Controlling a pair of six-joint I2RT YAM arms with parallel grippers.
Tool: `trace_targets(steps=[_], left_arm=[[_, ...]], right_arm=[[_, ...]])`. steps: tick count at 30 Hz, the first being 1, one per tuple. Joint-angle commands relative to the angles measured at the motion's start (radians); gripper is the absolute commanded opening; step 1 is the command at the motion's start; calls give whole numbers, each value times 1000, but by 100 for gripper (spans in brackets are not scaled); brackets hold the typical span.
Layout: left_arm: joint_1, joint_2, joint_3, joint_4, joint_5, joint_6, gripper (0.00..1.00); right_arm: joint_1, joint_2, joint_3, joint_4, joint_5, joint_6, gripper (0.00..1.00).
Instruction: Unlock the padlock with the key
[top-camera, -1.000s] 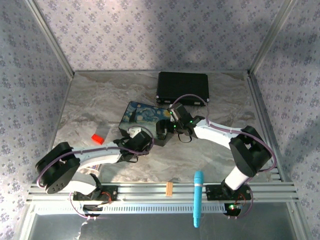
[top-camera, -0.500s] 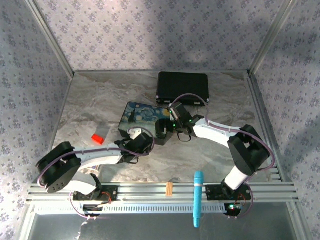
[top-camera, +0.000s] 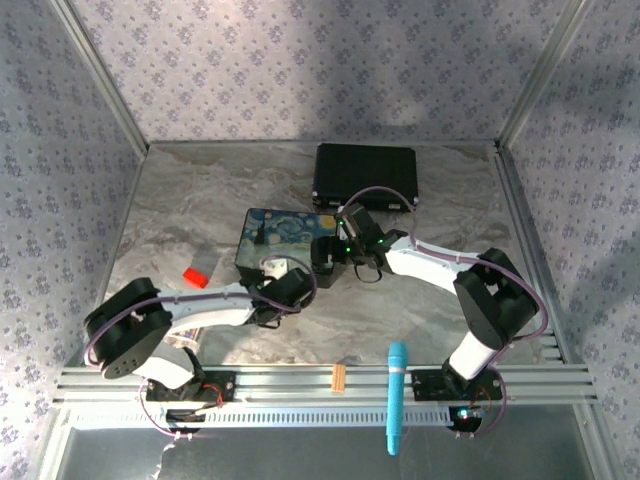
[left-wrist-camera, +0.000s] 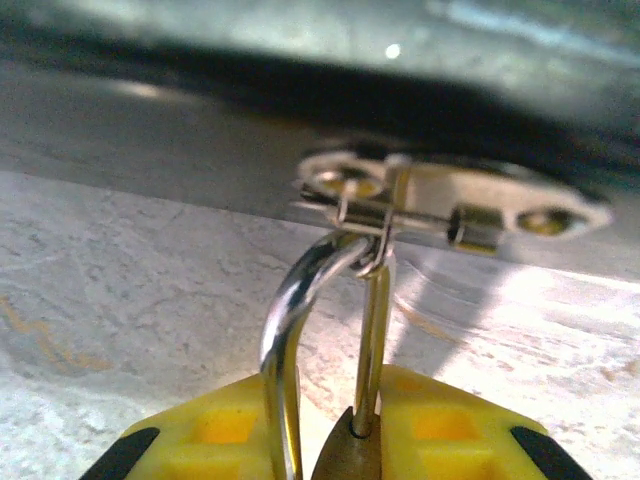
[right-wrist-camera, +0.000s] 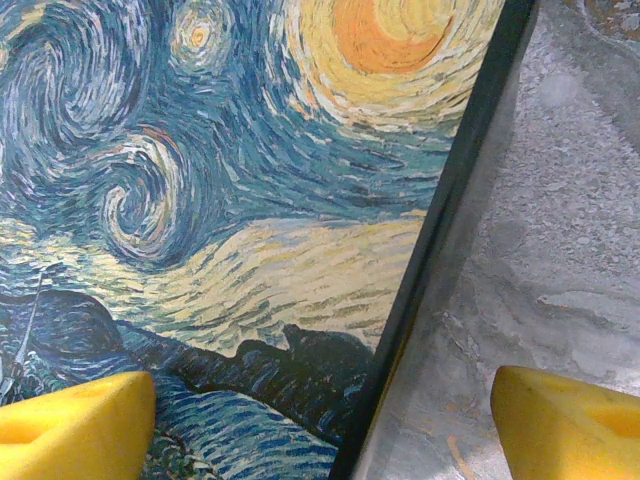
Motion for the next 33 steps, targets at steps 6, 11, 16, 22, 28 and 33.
trace_targets(steps=[6,11,16,22,28,33], left_arm=[[-10,190,42,-371,-151,-3,22],[-60,239,99,-375,-164,13,25],[-114,279,161,-414,-167,8,30],[-143,330,214,-460,-167,-2,30],[-176,333,244,-466,-157,6,28],[-190,358,268,-505,-144,-29,14]], right_arm=[[-21,58,-46,-139,95,-8,87],[-21,58,-51,-140,96,-8,87],[-23,63,-54,-137,98,-7,87],[-23,72,-50,-133,95,-4,87],[-23,72,-47,-129,97,-1,87],[-20,77,-43,-123,89,8,87]])
